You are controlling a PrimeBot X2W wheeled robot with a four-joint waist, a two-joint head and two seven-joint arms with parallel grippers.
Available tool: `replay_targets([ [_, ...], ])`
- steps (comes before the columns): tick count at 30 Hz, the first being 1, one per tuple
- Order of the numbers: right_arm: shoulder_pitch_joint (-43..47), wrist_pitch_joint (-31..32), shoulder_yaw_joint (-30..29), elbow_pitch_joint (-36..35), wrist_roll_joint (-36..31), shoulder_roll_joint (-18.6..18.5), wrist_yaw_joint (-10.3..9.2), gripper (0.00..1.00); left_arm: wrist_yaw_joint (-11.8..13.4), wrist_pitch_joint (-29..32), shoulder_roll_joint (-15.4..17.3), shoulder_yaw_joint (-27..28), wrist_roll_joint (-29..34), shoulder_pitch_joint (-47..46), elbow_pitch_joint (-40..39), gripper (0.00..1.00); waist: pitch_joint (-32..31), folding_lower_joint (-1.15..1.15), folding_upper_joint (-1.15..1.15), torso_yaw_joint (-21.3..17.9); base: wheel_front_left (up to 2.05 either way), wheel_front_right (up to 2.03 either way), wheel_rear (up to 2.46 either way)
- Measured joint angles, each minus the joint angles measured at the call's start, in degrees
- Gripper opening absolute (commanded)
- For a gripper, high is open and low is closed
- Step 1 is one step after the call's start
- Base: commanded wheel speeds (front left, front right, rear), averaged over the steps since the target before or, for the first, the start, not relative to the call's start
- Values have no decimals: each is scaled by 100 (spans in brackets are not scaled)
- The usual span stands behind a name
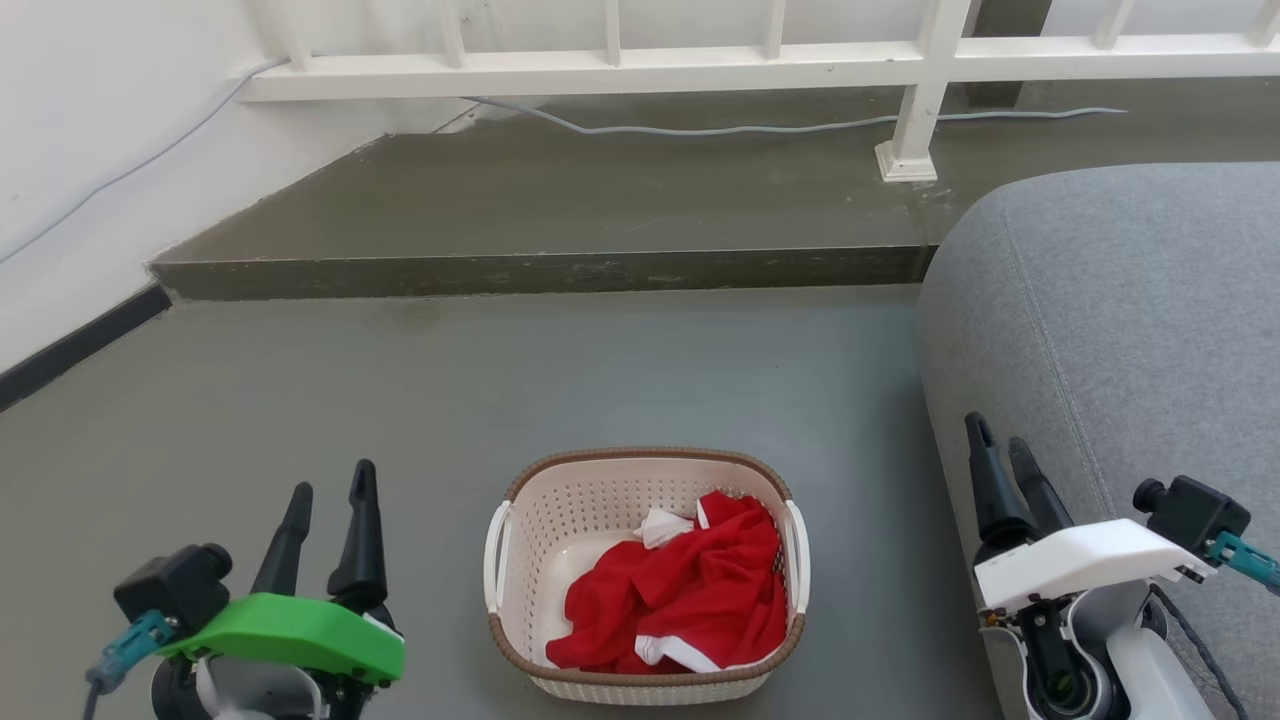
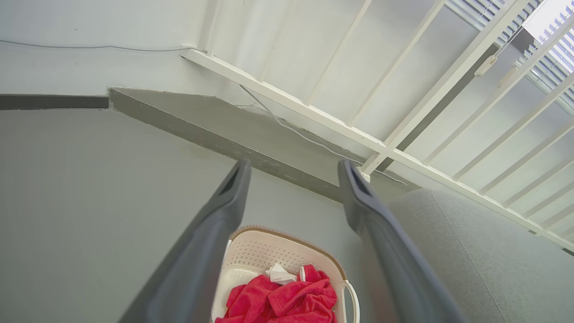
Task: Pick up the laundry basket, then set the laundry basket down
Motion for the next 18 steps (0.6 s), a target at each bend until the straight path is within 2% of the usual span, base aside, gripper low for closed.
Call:
replay_targets([
  [18, 31, -337, 463, -331, -1458, -26, -286, 100, 322, -359, 41, -386, 1648, 56, -396, 100, 20, 0, 0, 13, 0, 0, 0],
])
